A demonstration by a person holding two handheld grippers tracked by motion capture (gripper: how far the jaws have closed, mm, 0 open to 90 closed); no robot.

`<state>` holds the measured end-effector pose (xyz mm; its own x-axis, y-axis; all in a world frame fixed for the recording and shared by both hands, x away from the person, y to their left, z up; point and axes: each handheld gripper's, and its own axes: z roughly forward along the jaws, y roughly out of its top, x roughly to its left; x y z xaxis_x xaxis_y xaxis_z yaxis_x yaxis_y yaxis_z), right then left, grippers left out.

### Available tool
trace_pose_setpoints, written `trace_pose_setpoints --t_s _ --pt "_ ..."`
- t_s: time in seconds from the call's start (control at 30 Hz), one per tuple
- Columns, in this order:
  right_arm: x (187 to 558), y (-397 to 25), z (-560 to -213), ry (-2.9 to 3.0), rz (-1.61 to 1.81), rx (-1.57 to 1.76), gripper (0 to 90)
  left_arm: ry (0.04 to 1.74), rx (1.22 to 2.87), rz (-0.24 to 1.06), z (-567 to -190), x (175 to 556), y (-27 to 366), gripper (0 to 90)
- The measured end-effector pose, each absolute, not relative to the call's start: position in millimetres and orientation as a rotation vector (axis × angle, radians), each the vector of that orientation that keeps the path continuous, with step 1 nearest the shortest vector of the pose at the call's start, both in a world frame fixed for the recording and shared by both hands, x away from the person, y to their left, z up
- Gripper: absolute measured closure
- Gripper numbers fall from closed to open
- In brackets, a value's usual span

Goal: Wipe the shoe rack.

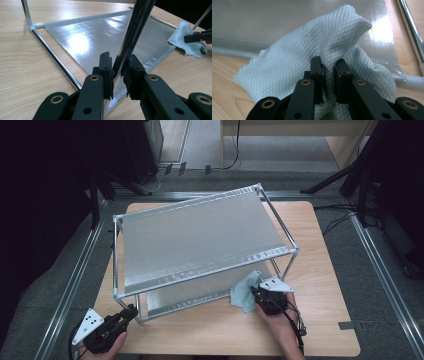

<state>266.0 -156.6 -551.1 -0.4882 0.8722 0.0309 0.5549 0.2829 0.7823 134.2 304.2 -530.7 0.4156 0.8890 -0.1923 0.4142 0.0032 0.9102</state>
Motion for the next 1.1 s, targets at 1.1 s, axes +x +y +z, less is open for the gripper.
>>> trace_pose_setpoints --t_s 1.1 --pt "236.6 -255.4 -461.9 1.587 1.288 1.363 77.6 1.056 1.674 0.480 -532.0 136.9 269.4 77.7"
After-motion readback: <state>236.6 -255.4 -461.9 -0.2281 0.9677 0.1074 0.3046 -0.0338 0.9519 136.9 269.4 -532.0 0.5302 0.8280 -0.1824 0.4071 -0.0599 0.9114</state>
